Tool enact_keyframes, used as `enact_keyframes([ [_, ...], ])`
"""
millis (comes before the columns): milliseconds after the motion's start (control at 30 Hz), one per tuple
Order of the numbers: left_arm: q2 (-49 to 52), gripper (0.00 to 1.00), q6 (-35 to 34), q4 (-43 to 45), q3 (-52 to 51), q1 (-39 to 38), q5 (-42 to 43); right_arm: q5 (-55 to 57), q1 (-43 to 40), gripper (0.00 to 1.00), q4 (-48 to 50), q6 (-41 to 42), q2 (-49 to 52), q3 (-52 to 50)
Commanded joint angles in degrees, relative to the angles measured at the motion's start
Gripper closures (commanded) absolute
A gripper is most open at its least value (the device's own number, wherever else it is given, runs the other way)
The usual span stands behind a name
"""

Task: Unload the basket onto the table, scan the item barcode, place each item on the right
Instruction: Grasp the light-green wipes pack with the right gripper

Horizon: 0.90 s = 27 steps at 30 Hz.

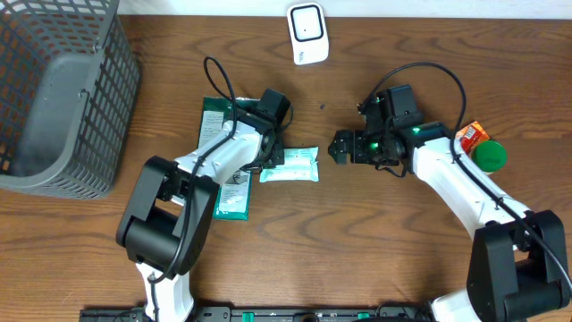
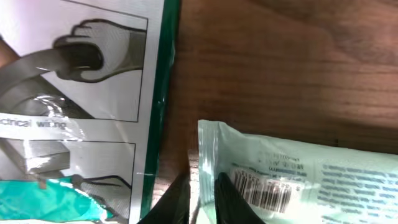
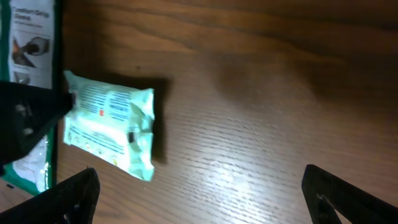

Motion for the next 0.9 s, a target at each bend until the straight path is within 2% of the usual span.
enact_keyframes([
  [0, 1.51, 0.83, -0.72, 0.44, -0.83, -0.42, 3.43, -2.12, 1.22, 0.01, 2.78, -1.44, 1.22, -1.27],
  [333, 1.51, 0.83, -0.76, 1.25, -0.83, -2.21, 4.83, -10.84, 1.49, 0.01, 6.91, 8.48, 9.35, -2.62],
  [500, 1.53, 0.83, -0.76, 1.49, -0.83, -3.56, 4.79, -17.94, 1.66, 0.01, 8.15, 9.03, 13.00, -2.62],
  [633, 1.51, 0.83, -0.76, 1.66, -0.83, -3.76, 4.81, -18.16, 2.45, 0.14, 8.55, 10.36, 14.67, -2.62],
  [867, 1.53, 0.83, -0.76, 1.64, -0.83, -3.76, 4.81, -18.60, 4.72, 0.30, 10.10, 10.73, 15.50, -2.64],
])
